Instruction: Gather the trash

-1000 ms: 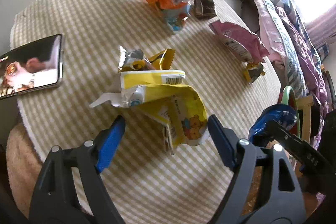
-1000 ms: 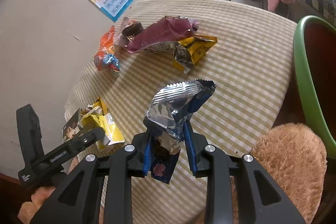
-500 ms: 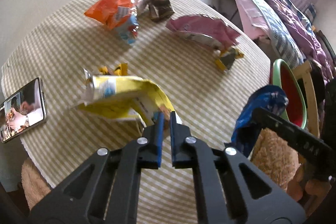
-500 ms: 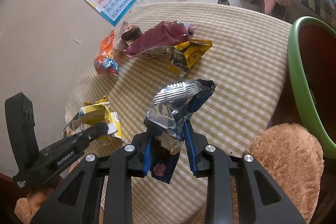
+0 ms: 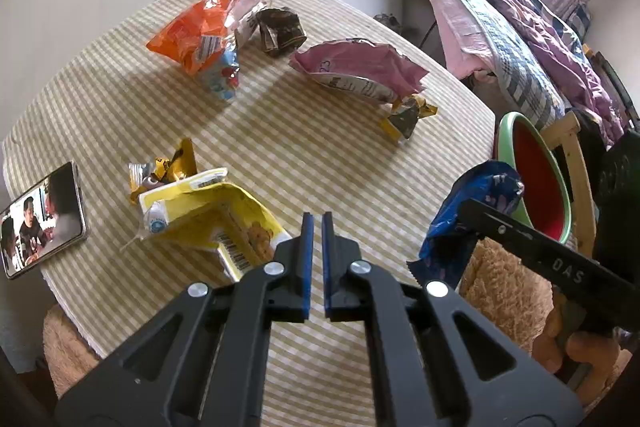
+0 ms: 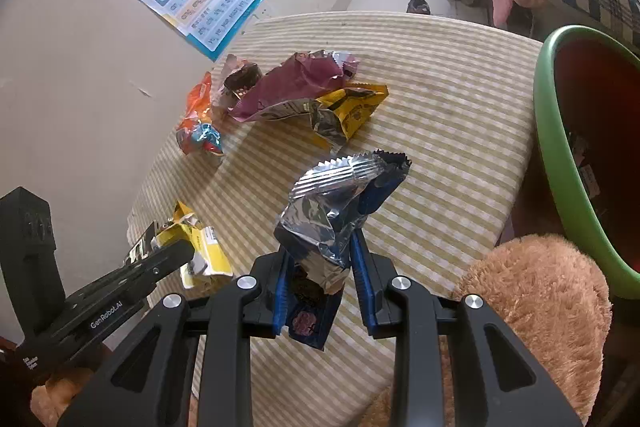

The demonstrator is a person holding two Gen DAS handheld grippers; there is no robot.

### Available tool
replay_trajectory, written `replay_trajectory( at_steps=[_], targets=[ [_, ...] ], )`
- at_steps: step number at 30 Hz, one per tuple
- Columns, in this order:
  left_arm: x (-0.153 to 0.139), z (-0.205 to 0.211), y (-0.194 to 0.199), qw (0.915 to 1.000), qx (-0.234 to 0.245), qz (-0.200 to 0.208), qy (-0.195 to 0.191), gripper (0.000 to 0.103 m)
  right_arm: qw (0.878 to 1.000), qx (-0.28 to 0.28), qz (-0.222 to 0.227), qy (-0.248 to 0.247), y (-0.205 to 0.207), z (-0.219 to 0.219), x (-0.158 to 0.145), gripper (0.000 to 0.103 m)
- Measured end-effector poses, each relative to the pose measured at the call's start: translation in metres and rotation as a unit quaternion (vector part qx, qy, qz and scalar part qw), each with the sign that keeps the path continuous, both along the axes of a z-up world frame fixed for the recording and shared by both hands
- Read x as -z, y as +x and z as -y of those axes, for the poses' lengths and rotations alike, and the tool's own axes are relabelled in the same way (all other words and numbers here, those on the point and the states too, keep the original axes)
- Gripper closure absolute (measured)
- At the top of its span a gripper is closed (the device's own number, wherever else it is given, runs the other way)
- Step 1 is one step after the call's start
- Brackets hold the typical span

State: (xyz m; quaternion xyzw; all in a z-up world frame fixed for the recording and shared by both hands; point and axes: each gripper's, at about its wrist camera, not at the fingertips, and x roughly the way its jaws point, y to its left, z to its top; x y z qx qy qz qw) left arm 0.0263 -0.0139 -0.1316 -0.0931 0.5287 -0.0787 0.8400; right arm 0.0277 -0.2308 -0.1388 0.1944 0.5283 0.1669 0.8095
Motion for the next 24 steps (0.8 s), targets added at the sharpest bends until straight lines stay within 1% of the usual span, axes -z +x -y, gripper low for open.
replay_trajectory(
  at_steps=[2, 3, 4, 5, 7, 8, 11, 12, 14, 15, 16, 20, 22, 24],
  targets=[
    [0.002, -0.001, 0.0, 1.0, -0.008, -0.002, 0.006, 0.098, 1.0, 0.002, -0.003, 0.0, 0.0, 0.001, 0.002, 0.074],
    [0.003, -0.003, 0.0, 0.9998, -0.016, -0.004, 0.01, 0.094, 1.0, 0.003, -0.005, 0.001, 0.001, 0.002, 0.003, 0.074],
    [0.004, -0.006, 0.0, 0.9996, -0.026, -0.006, 0.012, 0.08, 1.0, 0.004, -0.007, 0.002, 0.001, 0.002, 0.004, 0.074],
    [0.005, -0.011, -0.001, 0.999, -0.043, -0.006, 0.011, 0.063, 1.0, 0.004, -0.009, 0.003, 0.001, 0.003, 0.005, 0.074],
    [0.006, -0.021, -0.002, 0.9977, -0.067, -0.005, 0.008, 0.061, 1.0, 0.006, -0.013, 0.005, 0.001, 0.003, 0.007, 0.074],
    [0.008, -0.026, -0.001, 0.9968, -0.08, -0.009, 0.007, 0.058, 1.0, 0.006, -0.014, 0.005, 0.001, 0.003, 0.008, 0.074],
    [0.014, -0.034, 0.001, 0.9952, -0.095, -0.02, 0.004, 0.048, 1.0, 0.006, -0.019, 0.008, 0.003, 0.003, 0.011, 0.074],
    [0.016, -0.034, 0.001, 0.9949, -0.097, -0.024, 0.005, 0.046, 1.0, 0.005, -0.02, 0.008, 0.003, 0.003, 0.012, 0.074],
    [0.021, -0.034, 0.003, 0.9947, -0.098, -0.03, 0.007, 0.036, 1.0, 0.005, -0.022, 0.007, 0.003, 0.002, 0.013, 0.074],
    [0.024, -0.034, 0.005, 0.9944, -0.1, -0.034, 0.01, 0.032, 1.0, 0.005, -0.022, 0.007, 0.003, 0.002, 0.013, 0.074],
    [0.026, -0.034, 0.006, 0.9941, -0.101, -0.036, 0.012, 0.03, 1.0, 0.006, -0.022, 0.007, 0.003, 0.002, 0.013, 0.074],
    [0.042, -0.039, 0.014, 0.9918, -0.112, -0.059, 0.019, 0.029, 1.0, 0.008, -0.024, 0.007, 0.004, 0.003, 0.014, 0.074],
    [0.052, -0.042, 0.018, 0.9909, -0.115, -0.07, 0.012, 0.029, 1.0, 0.009, -0.024, 0.008, 0.003, 0.003, 0.015, 0.074],
    [0.052, -0.04, 0.018, 0.9919, -0.109, -0.063, 0.019, 0.031, 1.0, 0.009, -0.024, 0.007, 0.003, 0.004, 0.015, 0.074]
  ],
)
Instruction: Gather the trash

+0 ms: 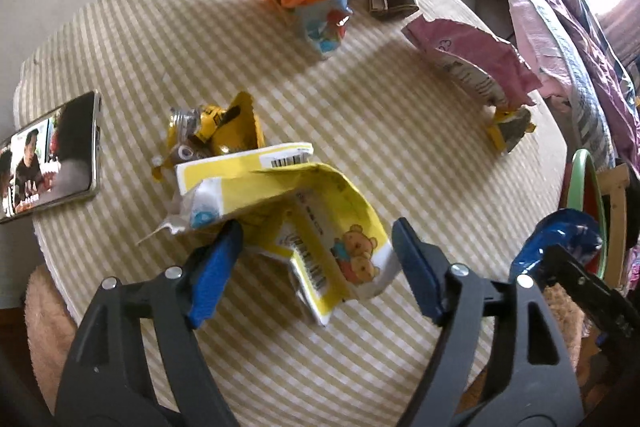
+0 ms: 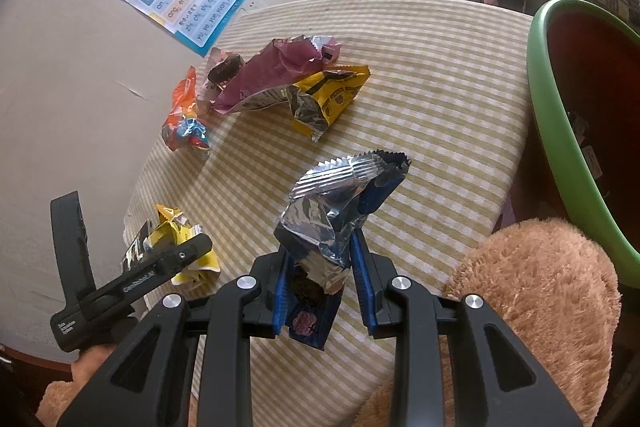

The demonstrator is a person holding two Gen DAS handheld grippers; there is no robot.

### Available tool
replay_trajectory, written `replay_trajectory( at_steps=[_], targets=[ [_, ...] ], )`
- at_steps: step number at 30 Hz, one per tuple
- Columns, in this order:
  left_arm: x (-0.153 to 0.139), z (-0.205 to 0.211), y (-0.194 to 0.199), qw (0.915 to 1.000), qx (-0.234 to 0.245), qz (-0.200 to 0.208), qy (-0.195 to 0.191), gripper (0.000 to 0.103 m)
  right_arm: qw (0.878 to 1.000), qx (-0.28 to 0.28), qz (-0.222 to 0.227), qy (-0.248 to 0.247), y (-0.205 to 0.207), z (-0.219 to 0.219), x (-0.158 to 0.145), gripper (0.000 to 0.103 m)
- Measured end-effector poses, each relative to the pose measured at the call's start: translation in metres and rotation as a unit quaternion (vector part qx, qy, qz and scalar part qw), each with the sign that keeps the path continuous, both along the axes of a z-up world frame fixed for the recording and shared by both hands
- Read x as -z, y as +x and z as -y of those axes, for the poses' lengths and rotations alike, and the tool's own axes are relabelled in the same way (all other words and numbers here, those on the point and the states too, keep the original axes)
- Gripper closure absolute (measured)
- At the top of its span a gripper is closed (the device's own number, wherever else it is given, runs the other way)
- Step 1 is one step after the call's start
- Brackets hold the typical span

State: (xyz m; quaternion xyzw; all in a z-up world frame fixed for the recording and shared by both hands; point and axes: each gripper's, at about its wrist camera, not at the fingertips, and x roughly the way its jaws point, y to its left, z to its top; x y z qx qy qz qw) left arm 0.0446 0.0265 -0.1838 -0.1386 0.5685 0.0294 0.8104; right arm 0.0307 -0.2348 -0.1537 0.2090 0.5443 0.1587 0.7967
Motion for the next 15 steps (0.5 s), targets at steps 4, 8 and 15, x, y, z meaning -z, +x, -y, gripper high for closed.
replay_trajectory(
  at_steps=[4, 8, 15],
  targets=[
    [-0.011, 0.007, -0.002, 0.9994, 0.023, 0.025, 0.011, 0.05, 1.0, 0.001, 0.003, -0.001, 0.0, 0.001, -0.002, 0.074],
    [-0.033, 0.019, -0.004, 0.9966, 0.055, 0.057, 0.023, 0.073, 1.0, 0.001, 0.011, -0.004, -0.002, 0.002, -0.006, 0.074],
    [-0.053, 0.042, -0.009, 0.9926, 0.09, 0.081, 0.013, 0.082, 1.0, 0.005, 0.028, -0.008, -0.006, 0.005, -0.016, 0.074]
  ],
)
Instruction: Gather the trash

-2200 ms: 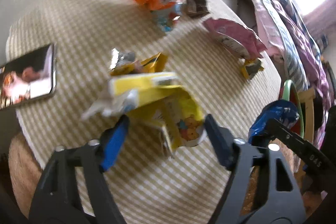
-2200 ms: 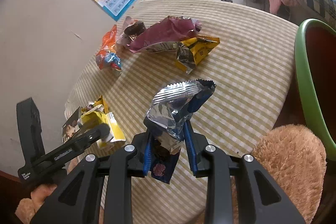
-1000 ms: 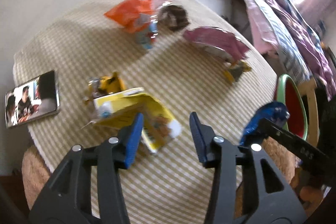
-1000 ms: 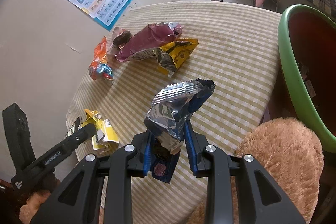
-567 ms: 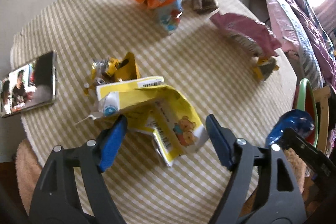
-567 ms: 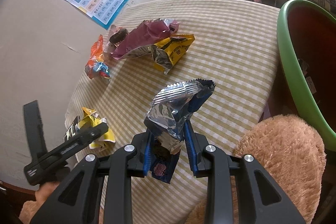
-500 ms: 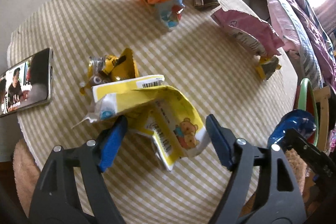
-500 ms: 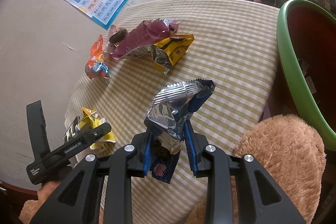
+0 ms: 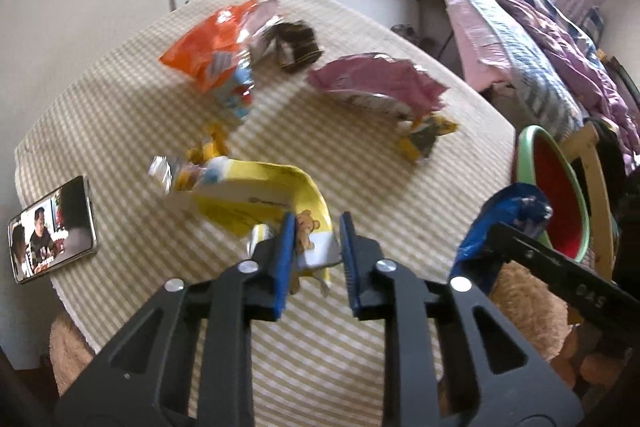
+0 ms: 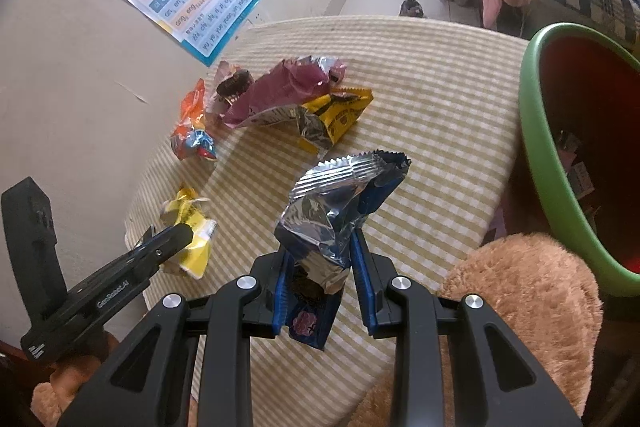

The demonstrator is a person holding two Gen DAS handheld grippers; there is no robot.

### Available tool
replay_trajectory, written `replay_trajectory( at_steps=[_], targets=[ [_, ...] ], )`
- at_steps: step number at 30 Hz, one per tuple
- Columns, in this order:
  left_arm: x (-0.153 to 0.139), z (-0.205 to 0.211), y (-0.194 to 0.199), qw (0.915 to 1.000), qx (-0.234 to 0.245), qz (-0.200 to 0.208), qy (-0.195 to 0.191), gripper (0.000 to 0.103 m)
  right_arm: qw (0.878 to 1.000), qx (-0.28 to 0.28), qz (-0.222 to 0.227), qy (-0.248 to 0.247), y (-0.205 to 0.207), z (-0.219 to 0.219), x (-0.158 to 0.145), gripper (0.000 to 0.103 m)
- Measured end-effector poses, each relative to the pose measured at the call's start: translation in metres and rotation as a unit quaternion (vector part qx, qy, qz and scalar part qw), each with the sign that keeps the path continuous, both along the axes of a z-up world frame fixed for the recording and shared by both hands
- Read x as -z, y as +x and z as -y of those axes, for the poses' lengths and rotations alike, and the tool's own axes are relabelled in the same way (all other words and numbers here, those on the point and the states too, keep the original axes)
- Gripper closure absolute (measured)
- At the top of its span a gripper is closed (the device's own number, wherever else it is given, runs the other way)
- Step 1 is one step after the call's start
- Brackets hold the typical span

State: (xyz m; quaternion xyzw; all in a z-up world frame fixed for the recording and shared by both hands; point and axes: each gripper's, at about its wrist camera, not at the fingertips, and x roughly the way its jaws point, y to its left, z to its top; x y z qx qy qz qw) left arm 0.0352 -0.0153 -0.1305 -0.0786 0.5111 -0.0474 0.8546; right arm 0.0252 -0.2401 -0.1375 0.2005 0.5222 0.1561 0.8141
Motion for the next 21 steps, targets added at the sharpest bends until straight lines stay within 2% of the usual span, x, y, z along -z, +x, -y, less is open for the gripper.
replay_trajectory(
  at_steps=[12, 21],
  targets=[
    [-0.037, 0.037, 0.001, 0.9978, 0.045, 0.043, -0.021, 0.082, 0.999, 0.049, 0.019, -0.008, -0.012, 0.042, -0.014, 0.074],
    [-0.045, 0.067, 0.004, 0.9952, 0.08, 0.049, -0.028, 0.082, 0.996, 0.086, 0.017, -0.005, -0.018, 0.071, -0.015, 0.074]
  ],
)
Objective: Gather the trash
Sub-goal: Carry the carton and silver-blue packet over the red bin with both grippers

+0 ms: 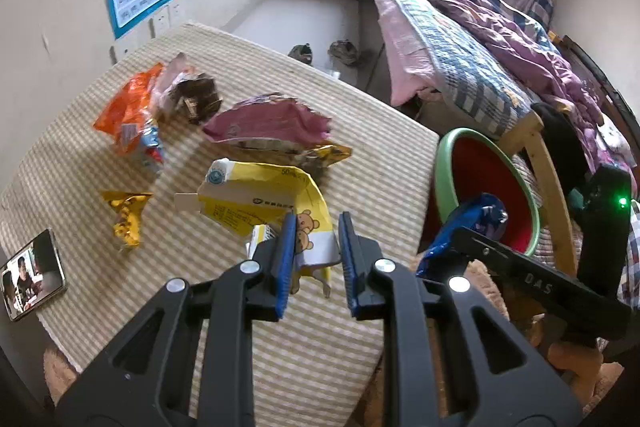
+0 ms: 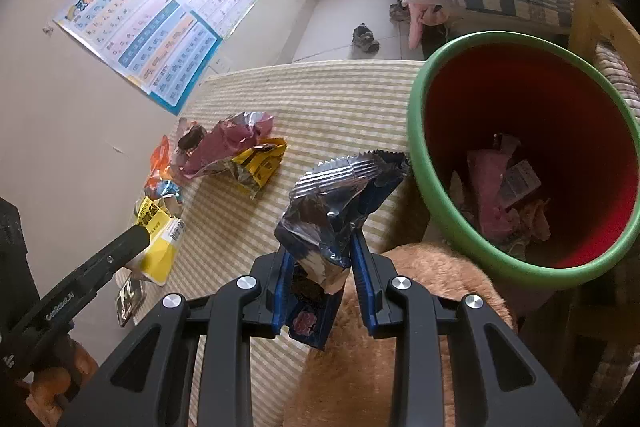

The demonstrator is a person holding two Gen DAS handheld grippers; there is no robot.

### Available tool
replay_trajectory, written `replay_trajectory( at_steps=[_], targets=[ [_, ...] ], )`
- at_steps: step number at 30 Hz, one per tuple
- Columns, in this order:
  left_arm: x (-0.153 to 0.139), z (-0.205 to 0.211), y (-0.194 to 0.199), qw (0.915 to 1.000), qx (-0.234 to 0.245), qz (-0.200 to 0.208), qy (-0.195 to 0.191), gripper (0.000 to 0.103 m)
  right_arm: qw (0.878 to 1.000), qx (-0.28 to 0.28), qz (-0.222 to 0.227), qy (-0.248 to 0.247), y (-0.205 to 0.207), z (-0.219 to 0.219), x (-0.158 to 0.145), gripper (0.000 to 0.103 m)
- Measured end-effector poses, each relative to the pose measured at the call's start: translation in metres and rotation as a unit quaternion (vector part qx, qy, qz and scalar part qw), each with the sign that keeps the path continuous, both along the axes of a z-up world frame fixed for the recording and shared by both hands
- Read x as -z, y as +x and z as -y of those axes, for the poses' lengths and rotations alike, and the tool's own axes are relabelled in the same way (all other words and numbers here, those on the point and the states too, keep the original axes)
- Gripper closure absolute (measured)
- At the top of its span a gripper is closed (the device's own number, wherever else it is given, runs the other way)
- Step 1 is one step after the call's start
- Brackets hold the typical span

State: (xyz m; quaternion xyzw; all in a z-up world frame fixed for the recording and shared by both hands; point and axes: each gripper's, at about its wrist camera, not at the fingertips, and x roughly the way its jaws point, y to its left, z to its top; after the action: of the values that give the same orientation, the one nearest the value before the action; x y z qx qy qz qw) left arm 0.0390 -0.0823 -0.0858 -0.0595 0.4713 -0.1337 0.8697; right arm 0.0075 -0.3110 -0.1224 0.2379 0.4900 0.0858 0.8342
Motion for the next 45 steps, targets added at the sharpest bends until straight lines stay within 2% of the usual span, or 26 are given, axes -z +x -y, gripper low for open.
replay_trajectory(
  at_steps=[10, 45],
  targets=[
    [-0.004, 0.023, 0.0, 0.9996, 0.029, 0.004, -0.002, 0.082, 1.0, 0.006, 0.009, -0.003, -0.003, 0.01, -0.006, 0.074],
    [-0.015, 0.061, 0.004, 0.9979, 0.063, 0.012, -0.006, 0.082, 0.997, 0.079, 0.026, -0.01, -0.016, 0.071, -0.014, 0.074]
  ],
)
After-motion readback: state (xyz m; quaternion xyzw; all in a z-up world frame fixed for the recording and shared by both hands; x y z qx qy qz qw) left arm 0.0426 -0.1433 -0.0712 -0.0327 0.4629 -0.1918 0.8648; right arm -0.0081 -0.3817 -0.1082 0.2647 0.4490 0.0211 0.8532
